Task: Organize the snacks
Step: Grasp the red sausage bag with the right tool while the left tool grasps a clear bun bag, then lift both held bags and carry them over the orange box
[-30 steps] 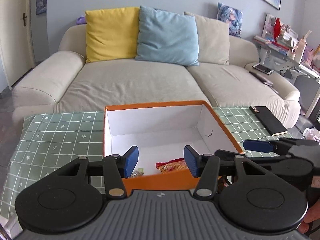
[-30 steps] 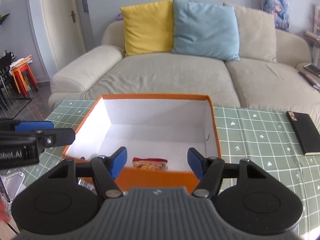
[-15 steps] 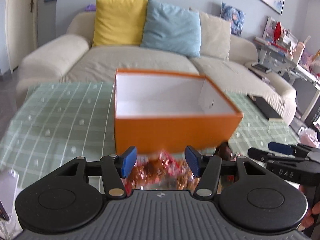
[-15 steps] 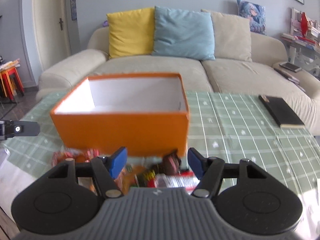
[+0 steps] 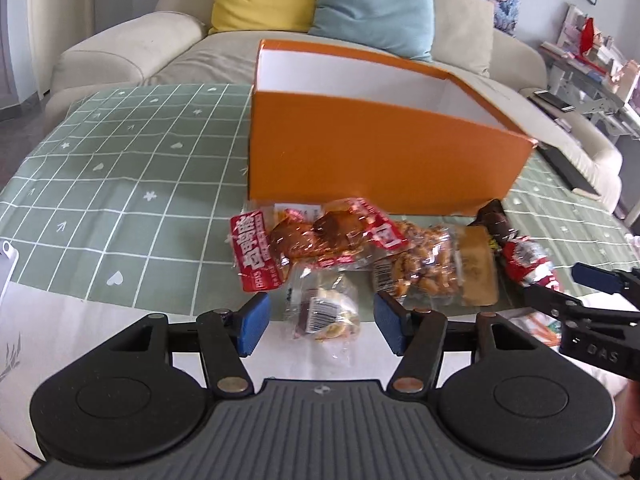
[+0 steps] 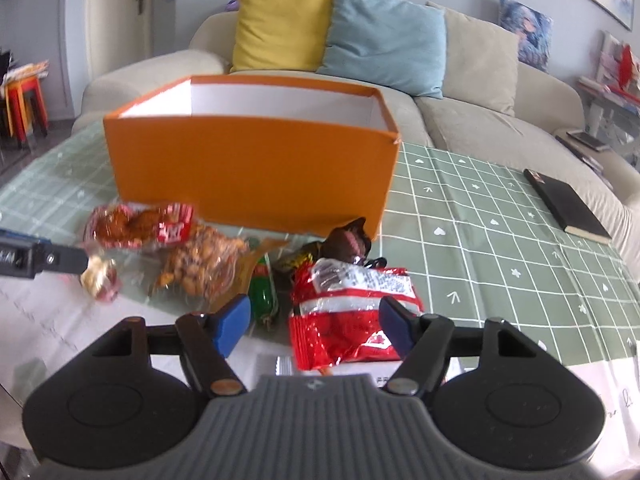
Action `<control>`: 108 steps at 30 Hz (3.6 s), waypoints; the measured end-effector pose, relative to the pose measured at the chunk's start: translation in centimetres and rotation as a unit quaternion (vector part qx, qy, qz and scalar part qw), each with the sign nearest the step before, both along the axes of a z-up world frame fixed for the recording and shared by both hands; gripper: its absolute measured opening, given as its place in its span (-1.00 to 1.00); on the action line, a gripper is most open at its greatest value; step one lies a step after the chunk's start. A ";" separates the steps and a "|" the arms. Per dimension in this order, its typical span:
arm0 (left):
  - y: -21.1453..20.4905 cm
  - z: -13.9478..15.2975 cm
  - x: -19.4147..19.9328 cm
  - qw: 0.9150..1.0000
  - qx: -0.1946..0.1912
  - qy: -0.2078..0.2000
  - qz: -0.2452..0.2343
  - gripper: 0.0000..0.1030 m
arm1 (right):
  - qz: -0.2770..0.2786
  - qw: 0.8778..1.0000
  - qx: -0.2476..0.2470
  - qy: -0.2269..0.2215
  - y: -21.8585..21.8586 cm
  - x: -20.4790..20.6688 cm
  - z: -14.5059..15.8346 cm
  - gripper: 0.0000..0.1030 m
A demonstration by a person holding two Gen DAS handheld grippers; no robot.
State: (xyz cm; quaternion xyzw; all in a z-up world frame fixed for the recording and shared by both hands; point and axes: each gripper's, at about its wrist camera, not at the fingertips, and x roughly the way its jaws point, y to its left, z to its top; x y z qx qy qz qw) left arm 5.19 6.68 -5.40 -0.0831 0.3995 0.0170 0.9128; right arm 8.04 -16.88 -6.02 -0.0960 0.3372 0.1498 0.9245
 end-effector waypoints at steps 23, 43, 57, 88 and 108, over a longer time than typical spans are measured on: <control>-0.8 -2.8 2.6 0.999 -0.003 0.046 0.001 0.26 | -0.050 0.997 0.002 0.058 -2.0 5.5 -3.6 0.80; -1.6 -2.0 2.1 0.999 0.014 0.032 -0.016 -0.16 | -0.037 0.993 -0.104 0.032 0.1 3.8 -3.2 0.19; -2.0 0.2 0.8 0.999 0.024 0.021 -0.019 -0.19 | -0.020 0.993 -0.119 -0.018 1.3 1.4 0.4 -0.19; -2.3 9.0 4.2 0.996 0.043 -0.069 -0.042 -0.19 | 0.066 0.993 -0.024 -0.097 4.9 2.4 10.9 -0.31; -0.7 11.2 14.2 0.996 0.032 -0.068 -0.050 -0.20 | 0.129 0.990 -0.033 -0.041 9.1 14.5 12.9 -0.31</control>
